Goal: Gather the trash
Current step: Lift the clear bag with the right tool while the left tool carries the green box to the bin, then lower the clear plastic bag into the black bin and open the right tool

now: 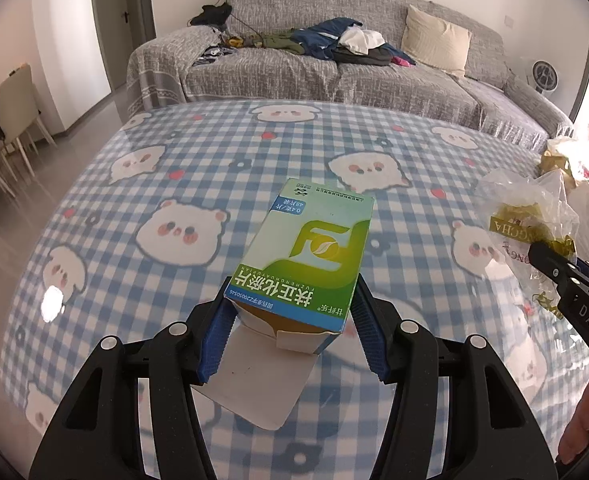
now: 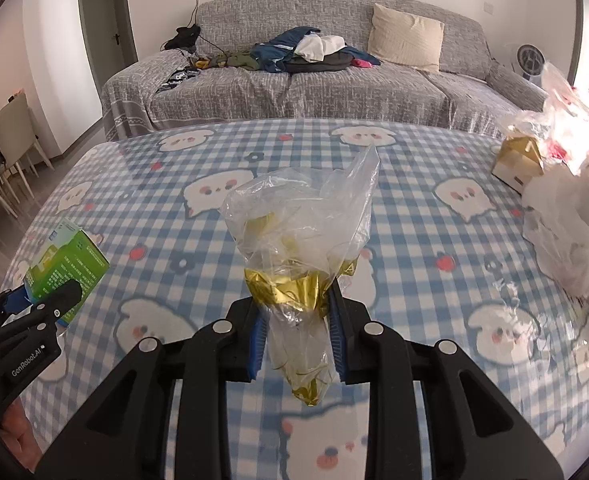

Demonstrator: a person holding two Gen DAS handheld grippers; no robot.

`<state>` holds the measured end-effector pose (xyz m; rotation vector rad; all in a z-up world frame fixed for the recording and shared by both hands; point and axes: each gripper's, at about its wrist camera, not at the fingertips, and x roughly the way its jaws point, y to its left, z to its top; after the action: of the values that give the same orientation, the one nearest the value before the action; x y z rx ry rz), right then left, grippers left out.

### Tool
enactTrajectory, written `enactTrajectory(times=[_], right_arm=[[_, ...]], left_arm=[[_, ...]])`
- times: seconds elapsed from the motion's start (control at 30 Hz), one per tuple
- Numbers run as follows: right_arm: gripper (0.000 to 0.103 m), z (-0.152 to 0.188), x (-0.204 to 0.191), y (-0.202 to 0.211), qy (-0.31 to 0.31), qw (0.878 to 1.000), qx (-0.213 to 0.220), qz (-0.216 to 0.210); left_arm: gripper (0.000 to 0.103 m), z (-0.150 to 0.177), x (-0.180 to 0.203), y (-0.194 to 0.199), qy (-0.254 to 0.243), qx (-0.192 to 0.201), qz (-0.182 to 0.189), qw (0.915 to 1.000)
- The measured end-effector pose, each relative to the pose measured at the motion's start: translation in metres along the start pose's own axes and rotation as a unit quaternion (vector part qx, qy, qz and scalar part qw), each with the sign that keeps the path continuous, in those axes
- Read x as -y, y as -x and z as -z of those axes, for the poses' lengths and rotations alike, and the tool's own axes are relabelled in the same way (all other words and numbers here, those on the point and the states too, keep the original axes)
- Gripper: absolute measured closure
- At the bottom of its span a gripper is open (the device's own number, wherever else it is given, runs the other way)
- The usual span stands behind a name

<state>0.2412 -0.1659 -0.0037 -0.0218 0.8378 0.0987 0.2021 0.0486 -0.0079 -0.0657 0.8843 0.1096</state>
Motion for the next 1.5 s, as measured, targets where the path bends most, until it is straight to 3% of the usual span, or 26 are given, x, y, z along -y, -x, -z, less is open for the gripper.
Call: enactTrajectory(times=[0.97, 1.5], right_arm=[[0.078, 0.090, -0.008, 0.108, 0.007, 1.000, 0.019, -0.003], [0.078, 0.149, -0.004, 0.152, 0.007, 1.000, 0.029, 0.006]], left_arm=[[0.048, 0.096, 0.014, 0.084, -0.023, -0.004, 0.013, 0.9997], [0.048, 0.145, -0.002, 0.128, -0.011, 0.003, 0.027, 0.9996]])
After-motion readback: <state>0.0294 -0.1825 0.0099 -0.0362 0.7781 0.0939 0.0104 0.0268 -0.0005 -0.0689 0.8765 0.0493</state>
